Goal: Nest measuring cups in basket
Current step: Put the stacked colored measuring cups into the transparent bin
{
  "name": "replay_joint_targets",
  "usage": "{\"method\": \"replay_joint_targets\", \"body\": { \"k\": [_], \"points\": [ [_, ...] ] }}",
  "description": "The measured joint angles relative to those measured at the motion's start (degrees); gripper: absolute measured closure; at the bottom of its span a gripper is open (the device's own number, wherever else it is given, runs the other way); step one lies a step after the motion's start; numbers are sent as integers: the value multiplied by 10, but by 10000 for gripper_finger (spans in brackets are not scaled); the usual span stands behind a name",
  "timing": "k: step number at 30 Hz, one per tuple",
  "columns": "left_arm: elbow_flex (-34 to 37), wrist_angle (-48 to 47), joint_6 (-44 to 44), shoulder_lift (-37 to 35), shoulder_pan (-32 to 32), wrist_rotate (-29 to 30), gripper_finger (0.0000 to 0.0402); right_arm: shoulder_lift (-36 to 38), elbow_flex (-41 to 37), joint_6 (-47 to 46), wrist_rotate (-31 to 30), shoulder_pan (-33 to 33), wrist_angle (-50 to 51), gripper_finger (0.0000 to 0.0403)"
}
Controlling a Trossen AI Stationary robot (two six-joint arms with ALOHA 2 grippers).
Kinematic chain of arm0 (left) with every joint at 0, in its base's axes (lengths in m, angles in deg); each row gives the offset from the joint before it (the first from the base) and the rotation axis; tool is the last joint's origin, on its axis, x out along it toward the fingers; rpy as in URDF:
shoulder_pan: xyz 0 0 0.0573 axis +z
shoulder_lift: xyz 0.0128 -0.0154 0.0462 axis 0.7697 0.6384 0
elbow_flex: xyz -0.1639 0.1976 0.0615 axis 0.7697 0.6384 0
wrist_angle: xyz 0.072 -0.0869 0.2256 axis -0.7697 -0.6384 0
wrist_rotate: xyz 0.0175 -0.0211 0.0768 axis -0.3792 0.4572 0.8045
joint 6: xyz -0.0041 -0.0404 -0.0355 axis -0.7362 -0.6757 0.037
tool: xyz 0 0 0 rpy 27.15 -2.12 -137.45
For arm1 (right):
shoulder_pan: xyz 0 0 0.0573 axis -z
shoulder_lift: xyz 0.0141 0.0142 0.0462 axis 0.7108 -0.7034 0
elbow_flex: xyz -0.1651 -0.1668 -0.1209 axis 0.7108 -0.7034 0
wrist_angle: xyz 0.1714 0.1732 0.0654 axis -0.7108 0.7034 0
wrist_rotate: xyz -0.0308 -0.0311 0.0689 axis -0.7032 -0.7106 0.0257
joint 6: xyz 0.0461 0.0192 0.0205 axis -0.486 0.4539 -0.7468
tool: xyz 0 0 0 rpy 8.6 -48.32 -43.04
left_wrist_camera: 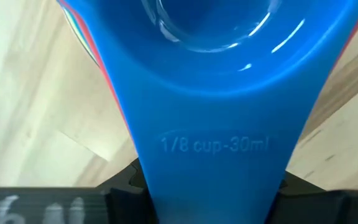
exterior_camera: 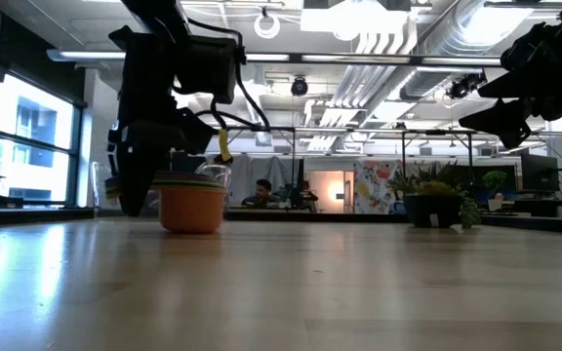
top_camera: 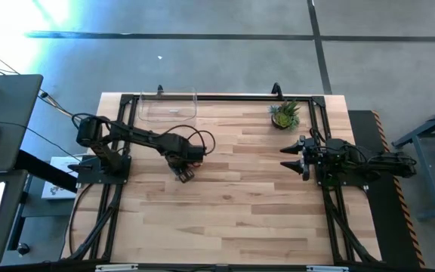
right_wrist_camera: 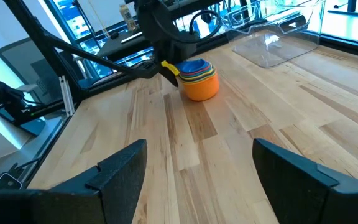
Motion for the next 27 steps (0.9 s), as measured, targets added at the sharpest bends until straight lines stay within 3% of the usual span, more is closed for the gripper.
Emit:
{"method": "replay_joint_targets", "body": {
  "k": [13, 27],
  "points": [
    [0, -5, 133, 0, 38, 5, 271, 0, 0, 0, 0, 0, 0, 119],
    [0, -31, 207, -38, 58, 29, 273, 0, 0, 0, 0, 0, 0, 119]
  ]
}}
